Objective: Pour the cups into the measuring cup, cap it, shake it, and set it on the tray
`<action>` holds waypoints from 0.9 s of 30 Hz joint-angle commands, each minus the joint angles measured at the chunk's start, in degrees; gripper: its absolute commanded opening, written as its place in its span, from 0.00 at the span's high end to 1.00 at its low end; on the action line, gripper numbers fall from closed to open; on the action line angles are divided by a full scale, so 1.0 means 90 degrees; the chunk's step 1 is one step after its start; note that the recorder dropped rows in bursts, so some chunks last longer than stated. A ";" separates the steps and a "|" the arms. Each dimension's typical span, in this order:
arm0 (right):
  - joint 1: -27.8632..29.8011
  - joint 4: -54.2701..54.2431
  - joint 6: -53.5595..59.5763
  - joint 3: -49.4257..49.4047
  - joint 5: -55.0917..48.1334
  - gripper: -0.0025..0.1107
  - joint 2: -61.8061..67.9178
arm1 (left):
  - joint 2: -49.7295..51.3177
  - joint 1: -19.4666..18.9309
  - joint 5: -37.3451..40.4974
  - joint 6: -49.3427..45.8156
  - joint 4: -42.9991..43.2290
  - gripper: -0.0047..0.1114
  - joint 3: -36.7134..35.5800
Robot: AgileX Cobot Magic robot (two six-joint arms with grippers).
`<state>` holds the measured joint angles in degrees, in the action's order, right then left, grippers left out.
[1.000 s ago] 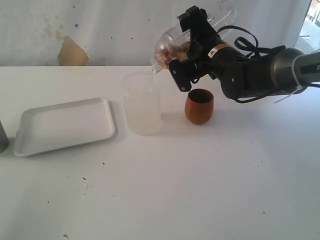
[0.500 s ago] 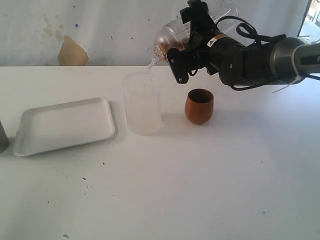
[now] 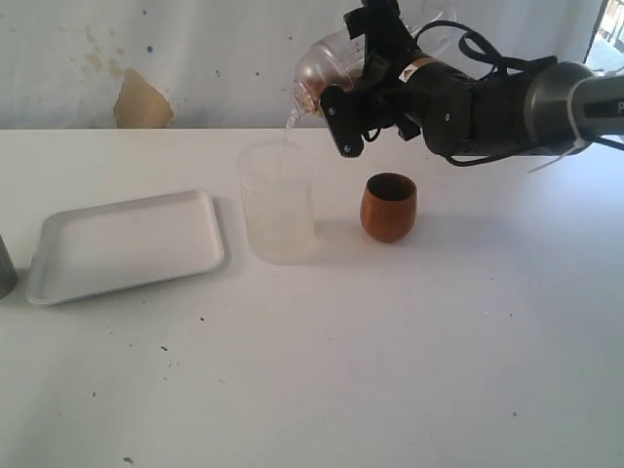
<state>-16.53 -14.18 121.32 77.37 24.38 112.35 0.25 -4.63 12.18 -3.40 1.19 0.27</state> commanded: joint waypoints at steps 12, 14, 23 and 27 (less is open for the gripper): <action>0.0003 0.0553 0.0096 0.0076 0.0316 0.98 -0.0092 | -0.0028 0.0029 -0.0065 -0.0016 0.0012 0.96 -0.0030; 0.0003 0.0553 0.0096 0.0082 0.0328 0.98 -0.0026 | -0.0028 0.0029 -0.0065 -0.0016 0.0012 0.96 -0.0030; 0.0003 0.0553 0.0096 0.0091 0.0643 0.98 0.0405 | -0.0028 0.0029 -0.0065 -0.0016 0.0012 0.96 -0.0030; 0.0003 0.0687 0.0096 0.0121 0.1010 0.98 0.0442 | -0.0028 0.0029 -0.0065 -0.0016 0.0012 0.96 -0.0030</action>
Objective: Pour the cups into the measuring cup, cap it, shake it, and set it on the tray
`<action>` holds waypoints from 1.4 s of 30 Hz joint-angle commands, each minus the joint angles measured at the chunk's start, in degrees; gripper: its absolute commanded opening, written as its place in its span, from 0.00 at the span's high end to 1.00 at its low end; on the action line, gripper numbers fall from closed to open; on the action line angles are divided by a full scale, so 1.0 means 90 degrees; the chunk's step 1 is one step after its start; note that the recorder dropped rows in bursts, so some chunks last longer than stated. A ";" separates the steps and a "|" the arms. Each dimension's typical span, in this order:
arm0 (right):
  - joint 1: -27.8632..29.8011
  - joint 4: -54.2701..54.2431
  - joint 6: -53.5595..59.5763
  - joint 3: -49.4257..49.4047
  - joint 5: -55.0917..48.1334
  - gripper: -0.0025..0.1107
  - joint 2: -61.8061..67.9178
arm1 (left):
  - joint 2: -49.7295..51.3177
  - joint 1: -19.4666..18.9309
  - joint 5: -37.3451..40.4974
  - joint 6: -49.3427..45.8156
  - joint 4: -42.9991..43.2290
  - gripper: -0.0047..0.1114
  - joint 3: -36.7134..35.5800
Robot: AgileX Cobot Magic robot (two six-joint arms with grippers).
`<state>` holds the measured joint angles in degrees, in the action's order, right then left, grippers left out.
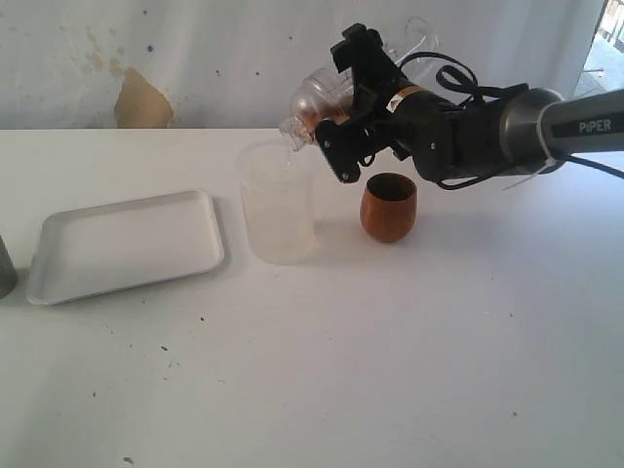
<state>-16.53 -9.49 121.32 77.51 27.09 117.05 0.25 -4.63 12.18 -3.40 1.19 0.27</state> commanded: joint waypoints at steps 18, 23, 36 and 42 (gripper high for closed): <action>-0.0011 0.0924 0.0109 0.0138 0.0797 0.98 -0.0077 | -0.0028 0.0029 -0.0065 -0.0016 0.0012 0.96 -0.0030; -0.0011 0.1016 0.0109 0.0138 0.0797 0.98 -0.0077 | -0.0028 0.0029 -0.0065 -0.0016 0.0012 0.96 -0.0030; -0.0011 0.1010 0.0084 0.0138 0.0708 0.98 -0.0077 | -0.0028 0.0029 -0.0065 -0.0016 0.0012 0.96 -0.0030; -0.0011 0.1010 0.0084 0.0138 0.0708 0.98 -0.0077 | -0.0028 0.0029 -0.0065 -0.0016 0.0012 0.96 -0.0030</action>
